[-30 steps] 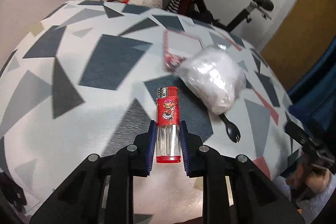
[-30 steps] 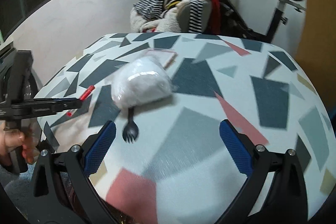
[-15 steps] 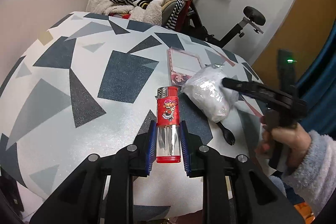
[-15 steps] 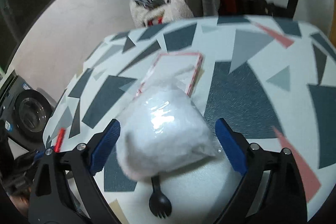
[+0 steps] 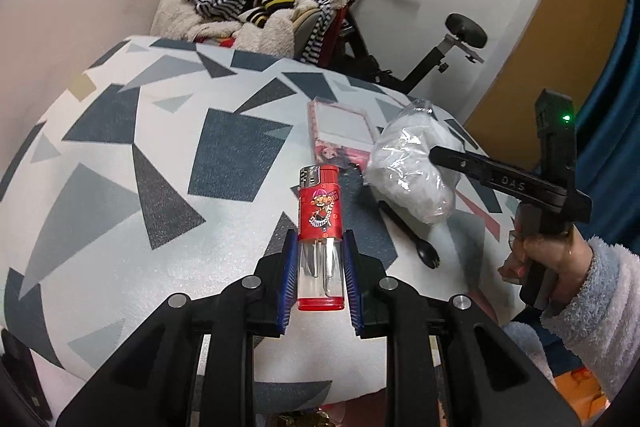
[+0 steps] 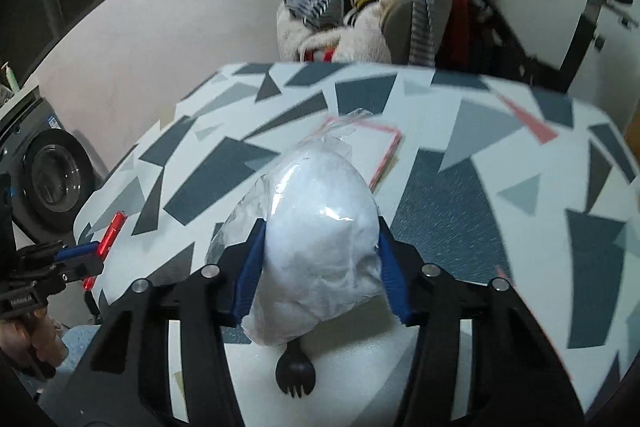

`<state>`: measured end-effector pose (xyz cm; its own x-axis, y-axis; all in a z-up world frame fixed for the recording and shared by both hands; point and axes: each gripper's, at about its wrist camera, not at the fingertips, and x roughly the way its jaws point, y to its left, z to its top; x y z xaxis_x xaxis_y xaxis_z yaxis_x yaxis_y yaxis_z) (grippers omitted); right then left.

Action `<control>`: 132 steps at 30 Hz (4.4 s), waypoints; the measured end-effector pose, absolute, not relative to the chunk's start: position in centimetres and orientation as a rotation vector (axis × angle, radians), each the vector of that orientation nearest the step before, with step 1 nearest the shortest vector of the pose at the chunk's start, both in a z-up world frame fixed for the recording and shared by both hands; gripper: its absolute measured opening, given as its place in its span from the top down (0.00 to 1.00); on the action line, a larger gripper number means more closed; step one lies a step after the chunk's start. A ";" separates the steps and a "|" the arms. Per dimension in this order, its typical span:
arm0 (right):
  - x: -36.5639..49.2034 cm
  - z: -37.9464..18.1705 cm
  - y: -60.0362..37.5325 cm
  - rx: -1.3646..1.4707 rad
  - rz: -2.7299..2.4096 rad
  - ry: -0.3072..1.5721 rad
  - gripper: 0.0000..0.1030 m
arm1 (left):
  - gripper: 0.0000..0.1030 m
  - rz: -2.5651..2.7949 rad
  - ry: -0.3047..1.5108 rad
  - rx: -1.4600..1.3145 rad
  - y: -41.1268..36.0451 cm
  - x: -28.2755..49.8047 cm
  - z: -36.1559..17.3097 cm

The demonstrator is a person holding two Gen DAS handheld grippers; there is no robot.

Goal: Collect trash
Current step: 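Grasp the white plastic bag with the right gripper while the left holds the lighter, then carry the lighter and white bag with both grippers over the brown bin, then open the left gripper to drop the red lighter into the bin, then open the right gripper to drop the white bag into the bin, then move both tools from the bin back over the table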

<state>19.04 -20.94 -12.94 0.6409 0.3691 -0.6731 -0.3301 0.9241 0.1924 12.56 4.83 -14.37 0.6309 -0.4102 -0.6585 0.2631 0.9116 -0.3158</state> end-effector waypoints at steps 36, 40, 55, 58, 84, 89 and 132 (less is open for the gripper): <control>-2.8 -14.4 -23.9 0.035 0.412 0.709 0.48 | 0.79 -0.595 0.954 -0.048 0.5 -0.1 -19.8; -3.0 -14.8 -23.8 0.035 0.412 0.716 0.48 | 0.79 -0.603 0.986 -0.055 0.1 -0.1 -21.0; -3.2 -15.6 -24.2 0.058 0.411 0.728 0.48 | 0.68 -0.633 1.046 -0.048 -0.6 -0.1 -22.9; -3.3 -15.7 -24.2 0.057 0.412 0.730 0.48 | 0.63 -0.621 1.030 -0.062 -0.3 0.0 -22.5; -4.6 -18.8 -18.2 -0.118 0.568 0.843 0.47 | 0.15 -0.465 0.796 -0.101 5.1 -1.6 -19.0; -4.9 -19.9 -16.7 -0.176 0.577 0.873 0.46 | 0.15 -0.439 0.776 -0.112 5.5 -2.1 -19.1; -3.4 -21.1 -18.7 -0.112 0.459 0.904 0.06 | 0.10 -0.410 0.820 -0.114 5.4 -1.6 -20.4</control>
